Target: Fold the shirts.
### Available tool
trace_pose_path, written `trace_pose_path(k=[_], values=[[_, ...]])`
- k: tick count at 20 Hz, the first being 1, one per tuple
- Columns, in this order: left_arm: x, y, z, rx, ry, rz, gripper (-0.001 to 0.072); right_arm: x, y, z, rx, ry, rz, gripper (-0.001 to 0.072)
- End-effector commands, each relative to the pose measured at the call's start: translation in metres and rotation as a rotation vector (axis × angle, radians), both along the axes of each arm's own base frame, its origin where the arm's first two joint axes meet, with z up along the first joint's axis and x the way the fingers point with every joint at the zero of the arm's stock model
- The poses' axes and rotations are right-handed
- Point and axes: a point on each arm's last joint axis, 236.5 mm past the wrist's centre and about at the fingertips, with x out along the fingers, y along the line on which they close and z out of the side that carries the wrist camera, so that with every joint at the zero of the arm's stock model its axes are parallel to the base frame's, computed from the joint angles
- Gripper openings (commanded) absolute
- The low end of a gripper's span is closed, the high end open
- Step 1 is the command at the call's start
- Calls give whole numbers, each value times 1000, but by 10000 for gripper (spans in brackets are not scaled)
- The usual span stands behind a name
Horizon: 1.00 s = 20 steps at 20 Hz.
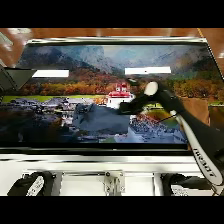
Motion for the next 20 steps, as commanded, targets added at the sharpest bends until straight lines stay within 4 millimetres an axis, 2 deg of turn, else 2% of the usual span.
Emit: trace_pose_path(k=[1, 3, 6, 10, 14, 17, 19, 20], values=[[1, 3, -6, 34, 8, 8, 36, -27, -100, -23, -137, 222, -131, 626], [1, 4, -8, 40, 10, 10, 36, -28, -90, -38, -33, 248, -219, 626], [5, 9, -16, 67, 27, 23, 36, -18, -66, -59, 44, 190, -306, 625], [8, 10, -20, 70, 39, 25, 36, -4, -26, -59, 126, 117, -322, 626], [13, 11, -26, 65, 58, 24, 36, -11, 7, -74, 178, 173, -324, 625], [13, 11, -26, 59, 64, 26, 36, -15, 15, -82, 194, 218, -347, 622], [13, 11, -26, 57, 65, 27, 36, -16, 16, -86, 195, 252, -382, 435], [13, 11, -26, 57, 66, 27, 36, -16, 16, -86, 198, 255, -386, 304]])
